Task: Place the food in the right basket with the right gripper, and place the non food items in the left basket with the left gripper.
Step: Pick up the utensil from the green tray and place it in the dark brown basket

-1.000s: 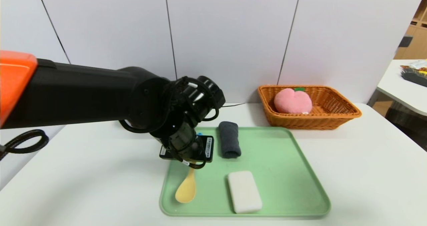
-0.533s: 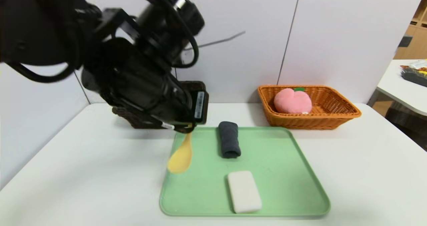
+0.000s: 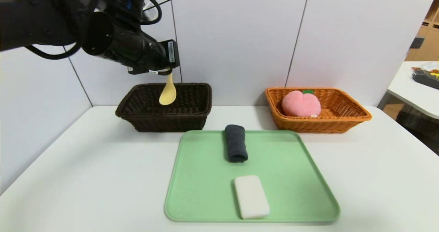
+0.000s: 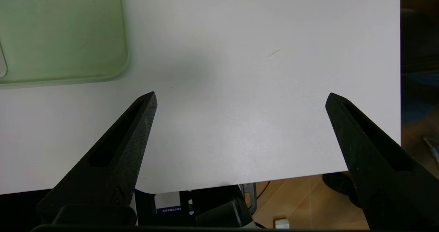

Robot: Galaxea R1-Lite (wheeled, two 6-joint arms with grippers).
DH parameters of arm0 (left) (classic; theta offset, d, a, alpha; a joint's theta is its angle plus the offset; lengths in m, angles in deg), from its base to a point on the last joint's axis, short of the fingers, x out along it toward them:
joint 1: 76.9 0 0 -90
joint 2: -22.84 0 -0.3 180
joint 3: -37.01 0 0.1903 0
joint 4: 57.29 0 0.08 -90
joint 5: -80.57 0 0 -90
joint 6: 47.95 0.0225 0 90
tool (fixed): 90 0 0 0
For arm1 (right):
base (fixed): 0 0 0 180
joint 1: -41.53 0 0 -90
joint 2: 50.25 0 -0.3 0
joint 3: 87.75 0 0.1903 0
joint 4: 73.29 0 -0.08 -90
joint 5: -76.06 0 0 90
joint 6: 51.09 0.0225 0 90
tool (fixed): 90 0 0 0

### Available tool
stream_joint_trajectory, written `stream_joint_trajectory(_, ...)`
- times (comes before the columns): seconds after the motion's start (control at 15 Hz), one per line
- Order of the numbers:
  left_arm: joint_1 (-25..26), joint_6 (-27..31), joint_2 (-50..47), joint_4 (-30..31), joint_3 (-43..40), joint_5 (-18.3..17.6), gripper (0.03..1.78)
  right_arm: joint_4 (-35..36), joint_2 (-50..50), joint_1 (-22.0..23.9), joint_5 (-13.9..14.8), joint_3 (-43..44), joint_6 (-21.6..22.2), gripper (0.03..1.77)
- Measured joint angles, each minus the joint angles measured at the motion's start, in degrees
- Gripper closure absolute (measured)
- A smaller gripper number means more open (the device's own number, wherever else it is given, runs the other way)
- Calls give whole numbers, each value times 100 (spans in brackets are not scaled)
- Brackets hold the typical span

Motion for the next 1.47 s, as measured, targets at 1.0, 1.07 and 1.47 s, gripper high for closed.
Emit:
stream_joint_trajectory(1.0, 1059, -767, 948, 2645, -1273, 638, 169, -6, 41, 24, 11, -22, -38, 10)
stream_joint_trajectory(1.07, 1108, -742, 968, 2840, -1352, 638, 169, -17, 61, 27, 13, -24, -46, 10)
stream_joint_trajectory(1.47, 1169, -690, 1089, 2981, -1557, 636, 119, -17, 130, 29, 20, -26, -40, 10)
